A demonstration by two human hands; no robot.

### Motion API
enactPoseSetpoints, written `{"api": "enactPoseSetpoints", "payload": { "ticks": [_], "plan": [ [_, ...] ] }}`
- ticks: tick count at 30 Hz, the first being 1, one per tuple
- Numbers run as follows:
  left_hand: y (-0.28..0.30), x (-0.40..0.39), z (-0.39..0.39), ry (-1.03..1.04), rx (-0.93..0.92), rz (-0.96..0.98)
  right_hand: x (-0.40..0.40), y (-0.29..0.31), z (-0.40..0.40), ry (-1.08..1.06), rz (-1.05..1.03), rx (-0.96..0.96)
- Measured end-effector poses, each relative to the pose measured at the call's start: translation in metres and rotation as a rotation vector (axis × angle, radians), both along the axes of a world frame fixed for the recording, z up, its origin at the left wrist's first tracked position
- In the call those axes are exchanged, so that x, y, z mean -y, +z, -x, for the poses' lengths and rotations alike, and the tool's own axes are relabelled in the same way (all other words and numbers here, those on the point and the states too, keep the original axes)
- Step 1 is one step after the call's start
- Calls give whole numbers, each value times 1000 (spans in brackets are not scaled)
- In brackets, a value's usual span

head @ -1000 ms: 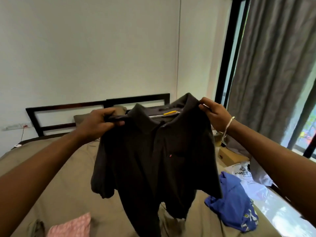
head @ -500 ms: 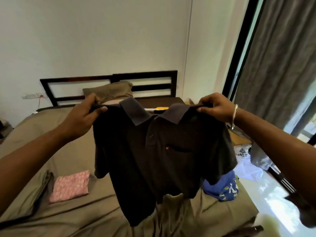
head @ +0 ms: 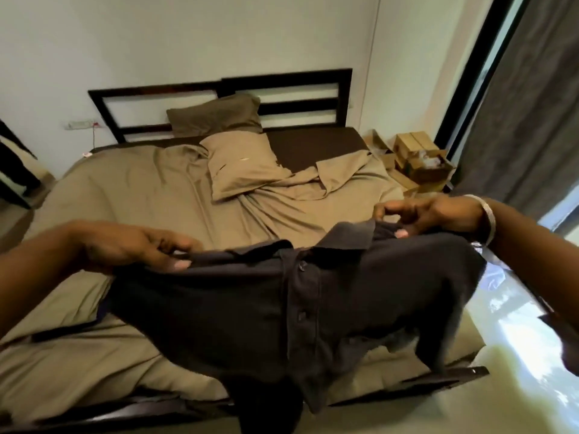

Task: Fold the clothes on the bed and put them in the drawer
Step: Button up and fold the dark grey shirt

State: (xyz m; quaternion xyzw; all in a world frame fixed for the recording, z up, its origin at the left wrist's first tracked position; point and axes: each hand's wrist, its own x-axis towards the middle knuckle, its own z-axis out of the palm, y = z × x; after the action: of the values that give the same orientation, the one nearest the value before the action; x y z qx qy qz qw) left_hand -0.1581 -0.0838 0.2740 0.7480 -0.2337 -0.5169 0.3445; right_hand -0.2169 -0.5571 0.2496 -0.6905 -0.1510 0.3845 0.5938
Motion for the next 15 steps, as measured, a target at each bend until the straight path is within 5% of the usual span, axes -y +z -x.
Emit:
{"api": "enactPoseSetpoints", "payload": {
  "ticks": [3,5,15],
  "plan": [
    [-64,3,-24,245,489,-45,-21,-63,-25,-326,336,294],
    [-107,5,-41,305,642,-112,-37,-107,-34,-394,449,421],
    [-247,-46,-108,62,123,-56,-66,-237,-64,-298,455,138]
  ]
}}
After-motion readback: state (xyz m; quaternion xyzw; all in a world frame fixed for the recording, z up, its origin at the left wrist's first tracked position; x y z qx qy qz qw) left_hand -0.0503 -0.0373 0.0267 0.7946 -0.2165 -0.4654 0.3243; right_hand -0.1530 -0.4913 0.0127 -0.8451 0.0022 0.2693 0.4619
